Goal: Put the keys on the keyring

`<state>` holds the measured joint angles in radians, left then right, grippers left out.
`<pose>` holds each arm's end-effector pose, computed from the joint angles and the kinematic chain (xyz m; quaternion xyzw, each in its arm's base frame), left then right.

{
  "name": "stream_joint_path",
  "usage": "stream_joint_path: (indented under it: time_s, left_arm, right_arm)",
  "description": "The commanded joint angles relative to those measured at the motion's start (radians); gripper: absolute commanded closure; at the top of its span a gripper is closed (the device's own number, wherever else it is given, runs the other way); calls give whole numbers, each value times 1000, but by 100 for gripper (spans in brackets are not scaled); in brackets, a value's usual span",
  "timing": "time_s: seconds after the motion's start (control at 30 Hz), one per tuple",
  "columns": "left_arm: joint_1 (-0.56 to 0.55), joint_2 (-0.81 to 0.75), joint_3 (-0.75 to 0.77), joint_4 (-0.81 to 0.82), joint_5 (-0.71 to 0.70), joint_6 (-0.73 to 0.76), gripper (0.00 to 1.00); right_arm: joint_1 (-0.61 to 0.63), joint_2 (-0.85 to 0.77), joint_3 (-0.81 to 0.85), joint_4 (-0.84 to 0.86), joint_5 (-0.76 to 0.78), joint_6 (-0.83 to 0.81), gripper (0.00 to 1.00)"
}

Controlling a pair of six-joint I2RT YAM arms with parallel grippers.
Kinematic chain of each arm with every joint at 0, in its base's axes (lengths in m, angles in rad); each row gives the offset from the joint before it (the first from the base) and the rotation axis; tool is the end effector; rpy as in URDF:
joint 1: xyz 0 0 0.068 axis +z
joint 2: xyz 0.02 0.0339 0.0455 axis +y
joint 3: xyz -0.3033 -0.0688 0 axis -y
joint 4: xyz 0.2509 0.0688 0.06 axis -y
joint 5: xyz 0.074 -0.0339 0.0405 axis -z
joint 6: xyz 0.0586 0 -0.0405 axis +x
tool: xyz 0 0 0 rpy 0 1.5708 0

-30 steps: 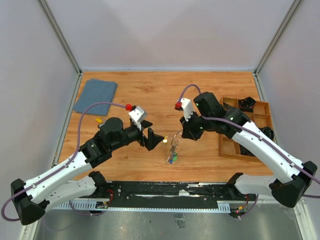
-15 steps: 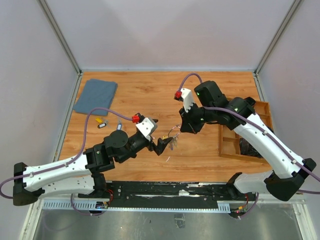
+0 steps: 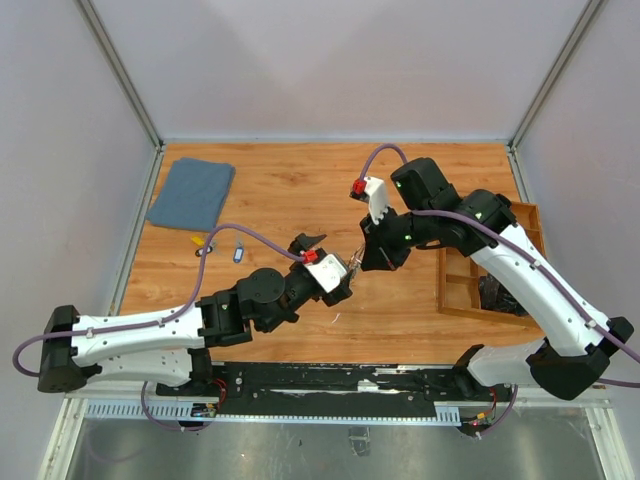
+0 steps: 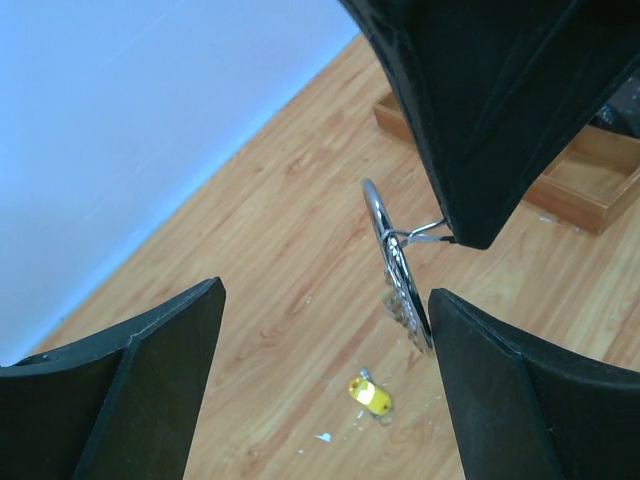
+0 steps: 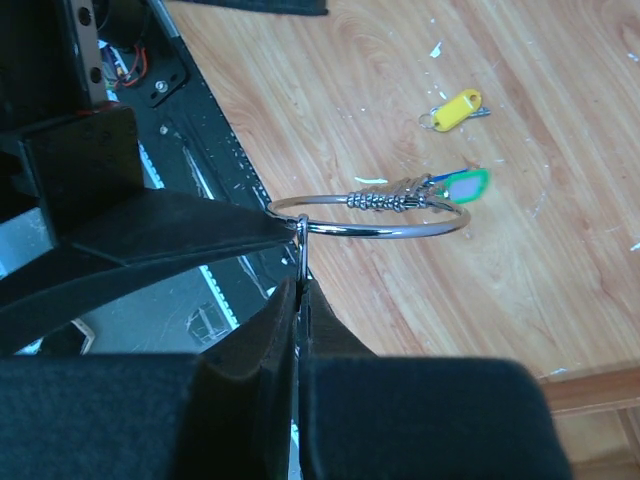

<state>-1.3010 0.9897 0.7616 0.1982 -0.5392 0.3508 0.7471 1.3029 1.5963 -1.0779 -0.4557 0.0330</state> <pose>0.0918 -0.2192 0.3650 0.3827 0.6053 -0.1371 0.6844 0.1675 0.1903 0.4465 -0.3956 0.8128 0.3349 0.2658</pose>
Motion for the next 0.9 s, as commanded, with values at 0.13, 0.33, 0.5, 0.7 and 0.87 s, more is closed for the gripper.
stream_joint_path:
  time_s: [0.13,0.33,0.5,0.7,0.87]
  left_arm:
    - [-56,64,54,109,-82,170,21]
    - [-109,70,37,166,-140,268,36]
    - [-202,52,-8,196,-150,400,42]
    - [-263,74,-42,216,-146,496,42]
    - [-265,105,-47,274,-180,554,42]
  right_arm:
    - [19,9,35,-29,-99,30,99]
    - [19,11,35,-38,-99,34,99]
    - [20,16,43,-42,-101,34,99]
    - [20,20,50,-48,-122,37,100]
    - [19,17,44,-55,-129,36,99]
